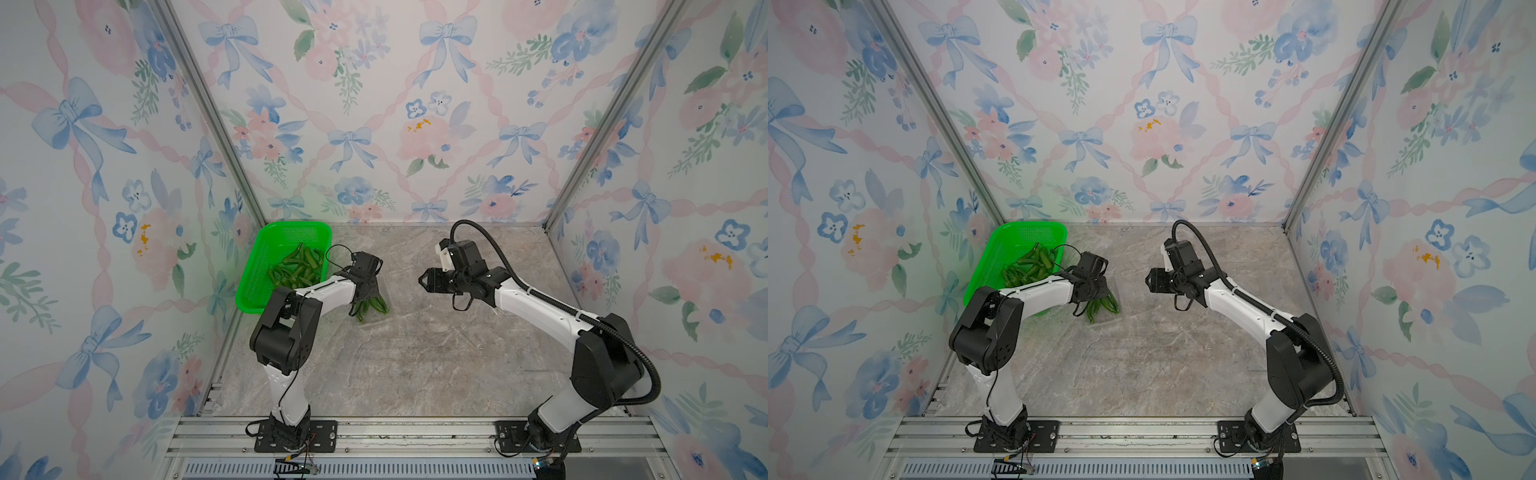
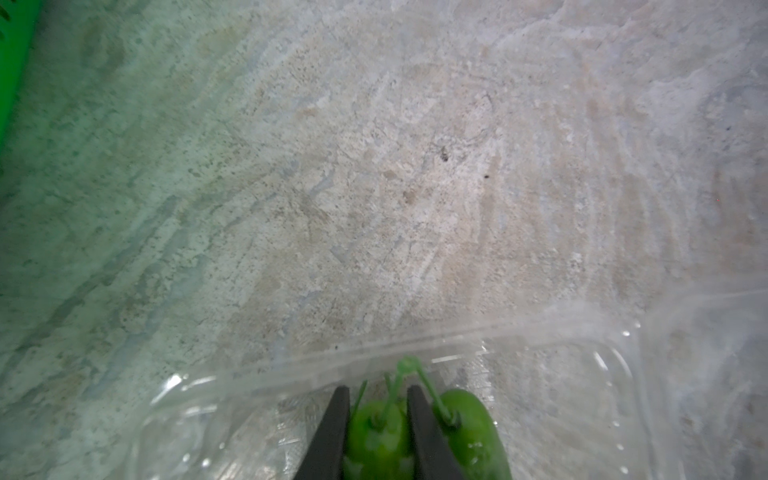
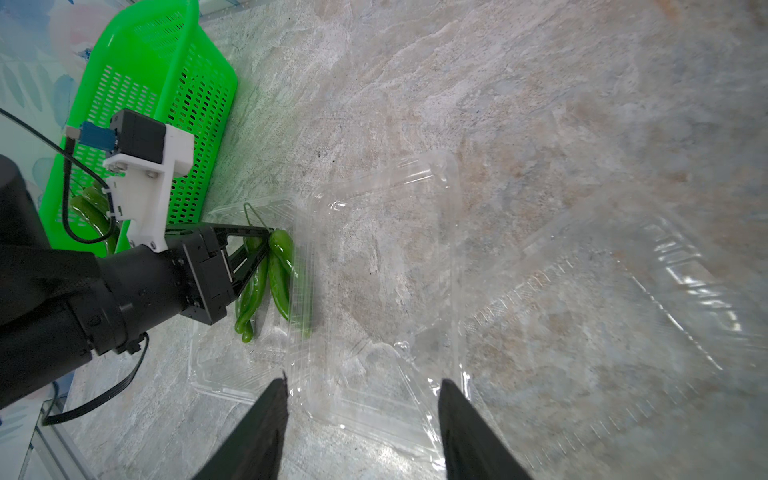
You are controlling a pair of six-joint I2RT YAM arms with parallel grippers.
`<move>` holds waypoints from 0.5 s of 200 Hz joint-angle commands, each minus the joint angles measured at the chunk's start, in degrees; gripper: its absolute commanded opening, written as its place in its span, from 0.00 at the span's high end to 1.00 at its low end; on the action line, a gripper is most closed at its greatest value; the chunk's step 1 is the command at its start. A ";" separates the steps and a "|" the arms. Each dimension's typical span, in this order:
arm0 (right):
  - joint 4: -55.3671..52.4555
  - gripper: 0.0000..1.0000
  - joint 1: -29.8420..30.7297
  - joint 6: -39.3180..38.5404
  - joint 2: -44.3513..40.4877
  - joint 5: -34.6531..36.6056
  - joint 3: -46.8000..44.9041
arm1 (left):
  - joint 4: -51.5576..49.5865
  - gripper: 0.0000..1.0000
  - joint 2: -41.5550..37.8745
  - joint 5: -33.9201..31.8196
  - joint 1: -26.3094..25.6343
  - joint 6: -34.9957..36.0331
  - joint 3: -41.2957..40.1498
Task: Take small green peppers out of containers
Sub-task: Pick up the green pepper from the packing box.
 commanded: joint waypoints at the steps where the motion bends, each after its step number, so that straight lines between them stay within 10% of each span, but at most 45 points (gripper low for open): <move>1: -0.25 0.42 -0.17 -0.66 -0.28 -0.49 -0.65 | -0.06 0.86 -1.80 0.95 0.25 0.44 0.25; 100: -2.54 0.41 3.68 -1.88 1.29 -1.63 5.47 | -0.13 0.90 -16.93 5.23 1.14 -0.15 -5.18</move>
